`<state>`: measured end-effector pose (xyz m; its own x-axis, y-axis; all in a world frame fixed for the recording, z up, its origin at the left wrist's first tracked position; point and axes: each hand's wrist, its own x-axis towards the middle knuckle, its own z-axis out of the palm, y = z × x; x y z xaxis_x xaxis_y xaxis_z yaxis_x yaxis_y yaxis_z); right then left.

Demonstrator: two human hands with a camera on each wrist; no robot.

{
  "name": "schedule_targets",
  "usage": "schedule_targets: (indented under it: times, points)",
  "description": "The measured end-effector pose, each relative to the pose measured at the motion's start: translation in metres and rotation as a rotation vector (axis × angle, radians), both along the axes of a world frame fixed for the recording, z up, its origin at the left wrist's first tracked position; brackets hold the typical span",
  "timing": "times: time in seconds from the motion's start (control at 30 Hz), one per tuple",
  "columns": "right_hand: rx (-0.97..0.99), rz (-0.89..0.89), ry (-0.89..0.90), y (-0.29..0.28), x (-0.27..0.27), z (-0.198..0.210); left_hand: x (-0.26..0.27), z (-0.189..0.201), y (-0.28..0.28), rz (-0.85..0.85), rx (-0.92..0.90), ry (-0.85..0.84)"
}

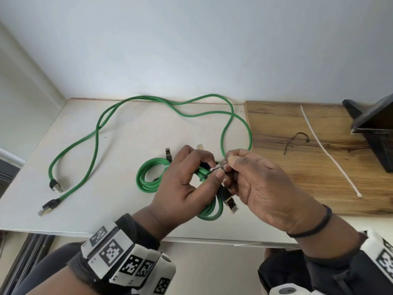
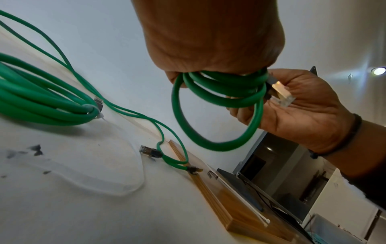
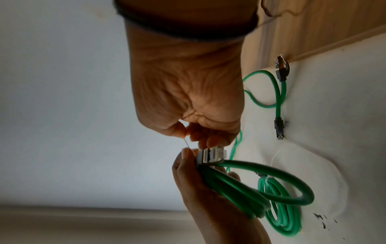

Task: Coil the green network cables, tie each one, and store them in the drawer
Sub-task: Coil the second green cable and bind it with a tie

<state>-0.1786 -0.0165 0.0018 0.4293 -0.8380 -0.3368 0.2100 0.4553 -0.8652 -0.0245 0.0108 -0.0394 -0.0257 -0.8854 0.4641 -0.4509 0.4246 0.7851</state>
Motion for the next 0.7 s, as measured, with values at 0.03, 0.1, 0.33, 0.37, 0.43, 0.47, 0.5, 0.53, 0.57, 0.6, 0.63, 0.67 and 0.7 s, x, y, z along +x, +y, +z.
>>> schedule_targets:
  times: [0.03, 0.1, 0.33, 0.37, 0.43, 0.47, 0.5, 0.53, 0.57, 0.6, 0.63, 0.67, 0.7]
  points:
    - [-0.006, -0.014, 0.003, -0.001, 0.000, -0.001, 0.000, 0.001, 0.000, 0.021, 0.011, -0.026]
    - [-0.018, -0.038, 0.023, -0.002, -0.001, -0.002, -0.002, 0.001, 0.001, 0.076, 0.057, -0.084]
    - [-0.092, -0.037, 0.104, -0.004, -0.002, -0.011, -0.002, 0.001, 0.000, 0.051, 0.054, -0.161]
    - [-0.106, -0.030, 0.122, -0.003, -0.003, -0.012, -0.002, 0.002, 0.000, 0.027, 0.051, -0.125]
    - [-0.130, -0.014, 0.159, -0.003, -0.003, -0.012, -0.001, 0.004, -0.001, -0.009, 0.057, -0.058]
    - [-0.135, -0.009, 0.173, -0.003, -0.003, -0.012, 0.000, 0.004, -0.001, -0.020, 0.067, -0.039]
    - [-0.135, -0.009, 0.178, -0.004, -0.003, -0.012, 0.000, 0.004, -0.001, -0.026, 0.080, -0.030]
    - [-0.131, -0.012, 0.175, -0.004, -0.004, -0.012, 0.000, 0.004, -0.001, -0.028, 0.094, -0.028]
    - [-0.126, -0.017, 0.167, -0.004, -0.004, -0.012, 0.000, 0.004, -0.001, -0.028, 0.108, -0.026]
    - [-0.121, -0.021, 0.159, -0.004, -0.003, -0.012, 0.000, 0.003, -0.001, -0.028, 0.125, -0.015]
    - [-0.116, -0.026, 0.151, -0.004, -0.003, -0.013, 0.000, 0.002, -0.001, -0.032, 0.143, 0.005]
    - [-0.104, -0.028, 0.141, -0.004, -0.002, -0.013, 0.001, 0.001, -0.002, -0.039, 0.158, 0.025]
    - [-0.083, -0.029, 0.127, -0.004, -0.002, -0.014, 0.002, 0.000, -0.002, -0.051, 0.166, 0.038]
